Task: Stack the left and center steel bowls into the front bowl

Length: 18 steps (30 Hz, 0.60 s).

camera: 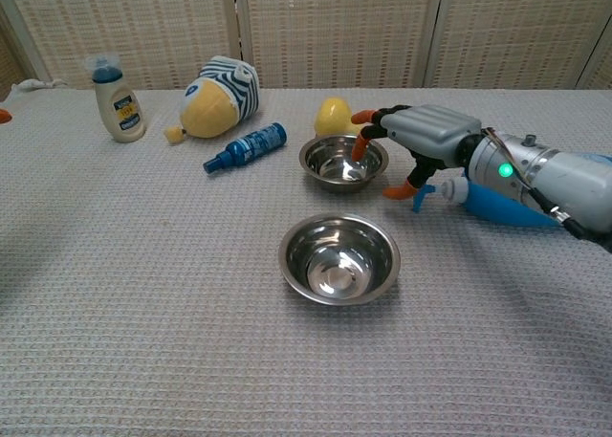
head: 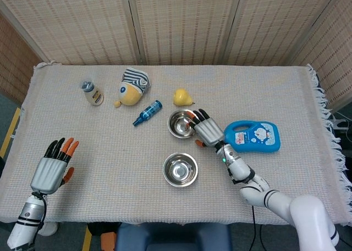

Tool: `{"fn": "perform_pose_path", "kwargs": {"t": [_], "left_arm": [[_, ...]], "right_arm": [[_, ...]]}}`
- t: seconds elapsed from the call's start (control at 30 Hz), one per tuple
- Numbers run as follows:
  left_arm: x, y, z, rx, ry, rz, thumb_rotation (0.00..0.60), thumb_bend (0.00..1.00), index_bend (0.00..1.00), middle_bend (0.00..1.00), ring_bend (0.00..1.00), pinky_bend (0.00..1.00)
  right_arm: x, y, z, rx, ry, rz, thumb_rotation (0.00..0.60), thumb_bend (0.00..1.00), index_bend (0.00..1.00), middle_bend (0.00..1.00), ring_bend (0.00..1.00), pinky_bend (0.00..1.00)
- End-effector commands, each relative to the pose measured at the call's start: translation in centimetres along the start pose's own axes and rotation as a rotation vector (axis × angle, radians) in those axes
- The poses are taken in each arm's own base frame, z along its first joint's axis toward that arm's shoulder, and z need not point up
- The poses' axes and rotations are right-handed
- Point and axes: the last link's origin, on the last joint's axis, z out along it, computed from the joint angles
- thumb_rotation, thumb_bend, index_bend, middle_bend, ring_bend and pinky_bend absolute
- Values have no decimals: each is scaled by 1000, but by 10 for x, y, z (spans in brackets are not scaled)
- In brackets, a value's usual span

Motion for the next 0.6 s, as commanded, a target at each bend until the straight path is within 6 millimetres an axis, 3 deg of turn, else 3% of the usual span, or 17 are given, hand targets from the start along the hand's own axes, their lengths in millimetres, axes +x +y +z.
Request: {"fn": "perform_pose_path", "kwargs": {"t": [0.03, 0.33, 0.6], "left_arm": [[2, -4, -1, 11, 6, 1, 600, 390, 0, 22, 0, 100], [4, -13, -4, 39, 11, -2, 600, 389, 0, 21, 0, 101], [5, -16, -7, 52, 14, -9, 600, 390, 0, 20, 0, 101]], "right_arm": [[-6, -15, 17, 5, 4, 39, 600, 214, 348, 0, 0, 0], [-15, -30, 35, -7, 30, 60, 600, 376, 642, 48, 0, 0], [-4, -31, 22, 52, 157, 68, 600, 386, 666, 63, 0, 0]]}}
